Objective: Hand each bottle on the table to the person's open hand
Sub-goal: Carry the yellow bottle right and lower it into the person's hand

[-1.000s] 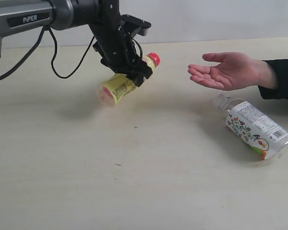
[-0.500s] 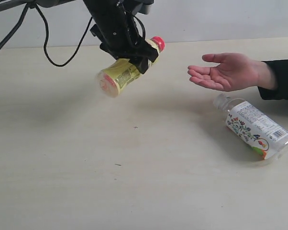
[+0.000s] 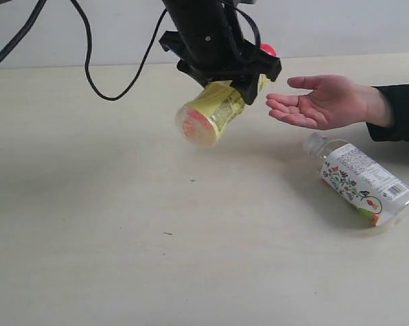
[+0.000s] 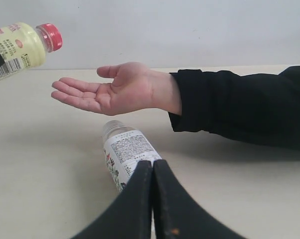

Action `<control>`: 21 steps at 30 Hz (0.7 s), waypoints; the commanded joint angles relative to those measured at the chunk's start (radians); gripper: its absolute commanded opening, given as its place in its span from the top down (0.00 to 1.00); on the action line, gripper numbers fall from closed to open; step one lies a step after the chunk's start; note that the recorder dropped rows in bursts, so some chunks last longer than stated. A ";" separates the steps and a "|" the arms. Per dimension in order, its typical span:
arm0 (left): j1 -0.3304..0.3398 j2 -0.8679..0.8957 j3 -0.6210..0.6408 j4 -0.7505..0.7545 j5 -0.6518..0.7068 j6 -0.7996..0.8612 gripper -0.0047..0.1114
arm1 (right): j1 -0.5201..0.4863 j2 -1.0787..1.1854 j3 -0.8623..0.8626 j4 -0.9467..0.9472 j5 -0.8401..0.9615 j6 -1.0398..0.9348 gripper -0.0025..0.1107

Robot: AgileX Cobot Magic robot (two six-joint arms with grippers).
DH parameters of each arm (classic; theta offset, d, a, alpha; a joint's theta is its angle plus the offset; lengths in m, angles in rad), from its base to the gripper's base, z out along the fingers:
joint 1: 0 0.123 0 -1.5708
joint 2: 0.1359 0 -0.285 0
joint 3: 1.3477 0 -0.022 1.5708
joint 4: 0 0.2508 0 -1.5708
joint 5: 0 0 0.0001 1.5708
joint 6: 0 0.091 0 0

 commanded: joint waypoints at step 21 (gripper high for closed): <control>-0.088 0.101 -0.004 -0.328 -0.621 -0.542 0.96 | 0.004 -0.006 0.004 0.003 -0.008 -0.001 0.98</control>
